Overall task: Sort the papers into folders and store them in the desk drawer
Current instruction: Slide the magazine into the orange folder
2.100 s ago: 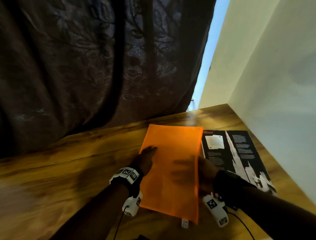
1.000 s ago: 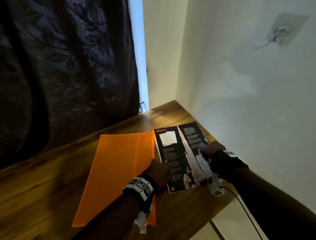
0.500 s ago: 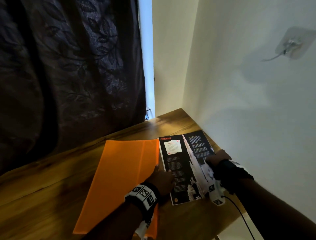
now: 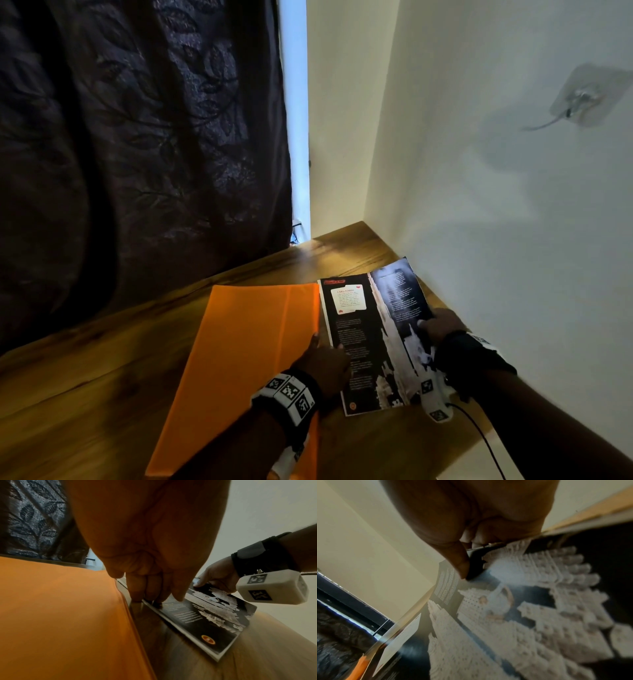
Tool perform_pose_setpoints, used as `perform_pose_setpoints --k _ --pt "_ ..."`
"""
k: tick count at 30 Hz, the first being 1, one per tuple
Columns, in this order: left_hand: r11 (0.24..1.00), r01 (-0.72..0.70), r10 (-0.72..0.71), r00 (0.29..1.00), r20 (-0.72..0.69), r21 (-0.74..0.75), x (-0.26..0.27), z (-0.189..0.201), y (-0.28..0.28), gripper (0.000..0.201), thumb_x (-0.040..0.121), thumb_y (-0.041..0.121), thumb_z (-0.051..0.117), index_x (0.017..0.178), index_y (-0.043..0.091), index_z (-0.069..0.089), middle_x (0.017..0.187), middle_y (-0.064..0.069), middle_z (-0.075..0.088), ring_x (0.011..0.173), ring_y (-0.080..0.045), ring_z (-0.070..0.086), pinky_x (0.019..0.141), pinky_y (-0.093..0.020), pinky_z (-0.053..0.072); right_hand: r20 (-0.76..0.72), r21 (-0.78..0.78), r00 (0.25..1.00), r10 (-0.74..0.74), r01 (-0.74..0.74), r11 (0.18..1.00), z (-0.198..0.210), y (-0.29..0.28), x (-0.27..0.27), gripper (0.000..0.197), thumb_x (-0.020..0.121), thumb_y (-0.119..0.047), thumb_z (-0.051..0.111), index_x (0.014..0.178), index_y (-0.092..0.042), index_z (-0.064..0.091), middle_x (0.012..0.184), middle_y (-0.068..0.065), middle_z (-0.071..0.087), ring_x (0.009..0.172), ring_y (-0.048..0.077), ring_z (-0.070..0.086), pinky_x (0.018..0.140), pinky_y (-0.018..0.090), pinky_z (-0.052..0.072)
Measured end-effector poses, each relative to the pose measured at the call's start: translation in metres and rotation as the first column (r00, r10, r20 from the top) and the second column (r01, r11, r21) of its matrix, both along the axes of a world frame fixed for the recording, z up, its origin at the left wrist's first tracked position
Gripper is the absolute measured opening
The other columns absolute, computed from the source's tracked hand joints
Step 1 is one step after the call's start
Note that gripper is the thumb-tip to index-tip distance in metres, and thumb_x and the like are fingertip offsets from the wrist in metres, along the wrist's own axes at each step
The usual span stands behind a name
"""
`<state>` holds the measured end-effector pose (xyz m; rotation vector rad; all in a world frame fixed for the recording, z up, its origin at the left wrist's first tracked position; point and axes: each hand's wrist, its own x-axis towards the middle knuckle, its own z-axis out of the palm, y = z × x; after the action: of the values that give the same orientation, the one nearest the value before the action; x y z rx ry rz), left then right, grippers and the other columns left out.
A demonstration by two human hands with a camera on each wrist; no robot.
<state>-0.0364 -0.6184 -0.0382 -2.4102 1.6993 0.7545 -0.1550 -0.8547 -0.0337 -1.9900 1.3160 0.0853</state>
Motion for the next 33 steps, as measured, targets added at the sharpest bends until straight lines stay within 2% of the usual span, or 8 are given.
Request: perform_pose_setpoints --k 3,6,11,14,20,24,29,33 --pt "0.998 -0.029 0.025 0.996 -0.082 -0.05 0.004 0.007 0.001 0.034 0.101 0.036 0.041 0.126 0.019 0.057 0.132 -0.007 0.058 0.126 -0.025 0.052 0.12 -0.058 0.003 0.029 -0.067 0.999 -0.027 0.028 0.997 -0.008 -0.001 -0.013 0.013 0.08 -0.017 0.071 0.09 -0.009 0.072 0.086 0.013 0.066 0.078 0.026 0.062 0.071 0.027 0.044" --pt "0.94 -0.264 0.175 0.917 -0.359 -0.216 0.019 0.011 0.001 0.034 0.097 0.036 0.052 0.127 0.022 0.057 0.131 -0.003 0.06 0.12 -0.023 0.057 0.108 -0.039 0.04 0.153 -0.159 0.987 -0.043 0.067 0.985 -0.01 -0.001 -0.032 0.025 0.082 -0.018 0.073 0.101 -0.003 0.074 0.088 0.016 0.07 0.089 0.028 0.066 0.072 0.028 0.043" --pt "0.597 -0.731 0.248 0.559 -0.791 -0.329 0.027 0.033 -0.013 0.058 0.096 0.022 0.06 0.144 0.025 0.027 0.135 0.011 0.049 0.121 -0.009 0.05 0.096 -0.027 0.041 0.58 -0.062 0.806 -0.118 0.188 0.98 0.014 0.019 -0.056 0.019 0.087 -0.008 0.067 0.105 -0.005 0.073 0.097 0.015 0.073 0.085 0.02 0.062 0.08 0.03 0.046" --pt "0.435 -0.851 0.126 0.38 -0.916 -0.293 0.033 0.037 -0.032 0.038 0.095 0.024 0.058 0.131 0.016 0.05 0.131 -0.003 0.062 0.115 -0.016 0.062 0.099 -0.038 0.048 0.719 0.065 0.673 -0.174 0.184 0.981 0.032 0.029 -0.052 0.014 0.089 -0.006 0.064 0.101 -0.01 0.071 0.098 0.019 0.072 0.082 0.024 0.063 0.077 0.038 0.054" --pt "0.251 -0.849 -0.023 0.476 -0.879 -0.466 0.021 0.064 -0.046 0.039 0.1 0.019 0.048 0.137 0.008 0.047 0.13 -0.008 0.062 0.118 -0.02 0.061 0.096 -0.033 0.052 0.86 0.1 0.475 -0.186 0.2 0.975 0.049 0.036 -0.034 0.022 0.09 -0.006 0.062 0.11 -0.015 0.067 0.107 0.012 0.072 0.1 0.026 0.068 0.086 0.04 0.055" --pt "0.238 -0.836 -0.046 0.499 -0.865 -0.495 0.021 0.059 -0.041 0.038 0.098 0.021 0.052 0.134 0.01 0.048 0.131 -0.003 0.062 0.121 -0.016 0.059 0.1 -0.034 0.05 0.902 0.114 0.388 -0.189 0.207 0.972 0.053 0.04 -0.033 0.02 0.087 -0.006 0.066 0.105 -0.015 0.067 0.098 -0.001 0.074 0.094 0.018 0.07 0.077 0.029 0.057" --pt "0.277 -0.843 -0.068 0.462 -0.884 -0.462 0.013 0.047 -0.037 0.038 0.102 0.011 0.047 0.139 0.011 0.047 0.133 -0.001 0.061 0.121 -0.009 0.059 0.094 -0.02 0.049 0.898 0.159 0.379 -0.224 0.196 0.968 0.046 0.045 -0.031 0.024 0.087 -0.004 0.066 0.106 -0.02 0.067 0.097 -0.011 0.075 0.095 0.009 0.07 0.076 0.021 0.056" --pt "0.283 -0.842 -0.06 0.462 -0.885 -0.459 0.011 0.049 -0.04 0.037 0.1 0.021 0.05 0.137 0.018 0.051 0.131 0.001 0.063 0.121 -0.012 0.059 0.101 -0.031 0.047 0.911 0.19 0.318 -0.262 0.238 0.952 0.049 0.046 -0.032 0.021 0.088 -0.004 0.064 0.107 -0.013 0.066 0.091 -0.013 0.075 0.087 0.006 0.07 0.069 0.017 0.055"
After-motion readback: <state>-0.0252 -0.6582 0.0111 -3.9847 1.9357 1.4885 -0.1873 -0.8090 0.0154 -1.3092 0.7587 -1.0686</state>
